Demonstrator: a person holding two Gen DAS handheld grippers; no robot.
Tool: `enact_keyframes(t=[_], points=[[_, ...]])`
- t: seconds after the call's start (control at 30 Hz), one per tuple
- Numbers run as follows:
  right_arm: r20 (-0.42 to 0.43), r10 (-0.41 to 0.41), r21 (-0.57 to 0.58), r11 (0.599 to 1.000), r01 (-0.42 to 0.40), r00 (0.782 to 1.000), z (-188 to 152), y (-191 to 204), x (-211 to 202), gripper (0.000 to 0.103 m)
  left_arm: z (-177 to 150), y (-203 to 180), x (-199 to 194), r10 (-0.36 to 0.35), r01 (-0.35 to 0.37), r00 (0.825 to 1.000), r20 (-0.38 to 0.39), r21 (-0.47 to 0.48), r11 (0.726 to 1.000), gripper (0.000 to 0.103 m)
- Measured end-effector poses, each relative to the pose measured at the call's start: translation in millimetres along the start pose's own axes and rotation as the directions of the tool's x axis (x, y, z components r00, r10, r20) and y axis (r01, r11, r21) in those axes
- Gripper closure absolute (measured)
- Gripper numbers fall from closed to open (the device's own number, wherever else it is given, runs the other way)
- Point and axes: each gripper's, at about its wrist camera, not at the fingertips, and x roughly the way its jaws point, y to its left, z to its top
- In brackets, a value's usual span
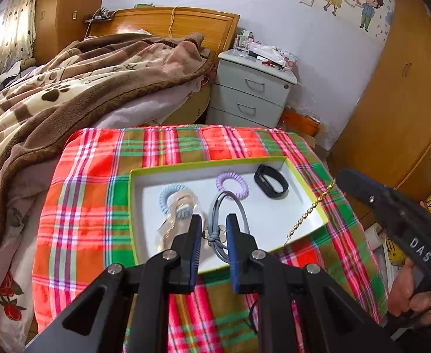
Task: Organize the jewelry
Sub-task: 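Carry the grey cord and gold chain into the yellow box and open both tools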
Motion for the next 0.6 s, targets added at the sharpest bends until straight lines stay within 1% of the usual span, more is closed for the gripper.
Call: enact_keyframes(t=[0.13,0.37,0.5,0.6], points=[[0.022,0.003,0.005,1.0,-0.003,1.0,16.8,-7.4,0.3,0.094,11.1,-6.3,9.4,-0.006,0.006,1.0,-0.003,0.014,1.0,0.086],[0.052,0.001,-0.012,1.0,-0.001,0.999,41.5,-15.2,6.9,0.094,25.8,-10.0,37.0,0.003,-0.003,0.999,-0.036,0.012,1.0,0.086],[0.042,0.004,-0.012,1.0,-0.003,0.999,46.6,-19.3,18.3,0.094,24.4,-11.0,54.9,0.014,-0.013,0.998,-0.064,0.017,1.0,0.086],[0.008,0.011,-0.003,1.0,-0.011,1.0,46.0,-23.7,33.8,0.094,22.7,-10.4,67.2,0.017,-0.016,0.996,-0.085,0.013,1.0,0.086]])
